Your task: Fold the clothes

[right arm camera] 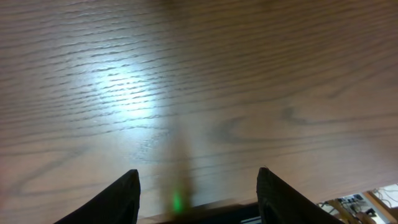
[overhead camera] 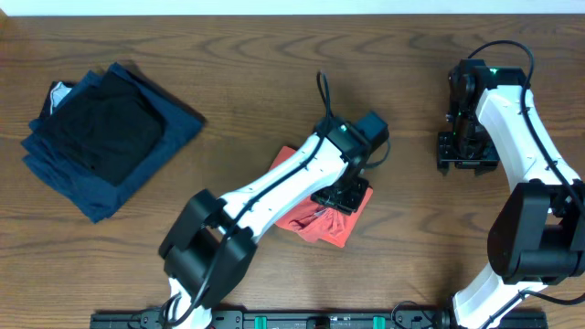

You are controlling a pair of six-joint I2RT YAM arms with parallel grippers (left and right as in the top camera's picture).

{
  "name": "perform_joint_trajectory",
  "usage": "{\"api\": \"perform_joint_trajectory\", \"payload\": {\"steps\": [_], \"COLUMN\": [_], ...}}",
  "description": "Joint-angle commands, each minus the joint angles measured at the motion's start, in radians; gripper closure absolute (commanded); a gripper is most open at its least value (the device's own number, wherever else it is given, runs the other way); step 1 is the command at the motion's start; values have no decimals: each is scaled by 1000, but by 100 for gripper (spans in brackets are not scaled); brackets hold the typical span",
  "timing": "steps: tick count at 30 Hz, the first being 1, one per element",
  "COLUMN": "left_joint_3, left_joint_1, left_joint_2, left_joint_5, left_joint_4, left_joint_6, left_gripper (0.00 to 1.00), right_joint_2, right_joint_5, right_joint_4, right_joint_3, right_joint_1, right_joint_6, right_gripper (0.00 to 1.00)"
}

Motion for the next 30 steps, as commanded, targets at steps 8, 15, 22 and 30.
{"api": "perform_joint_trajectory", "payload": {"steps": [8,15,22,30], "left_joint_3": [210,140,-144,-427], "left_joint_1": [212,417,537,544], "left_joint_2": [-335,-326,-320,-320], "left_joint_5": [-294,-267,-78,82], "left_joint_4": [-75,-135,16,281], "left_joint_6": [29,-79,-77,-70], "left_gripper": [50,46,46,45], "right_joint_2": [-25,-25,-25,-24], "right_joint_5": [-620,-690,-548,-441], "right_joint_4": [69,187,234,277], "right_joint_3": [-1,-1,-1,-2], "right_joint_1": [61,253,457,603], "right_joint_6": [-393,-406,-293,-195], "right_gripper": [44,42,40,36]}}
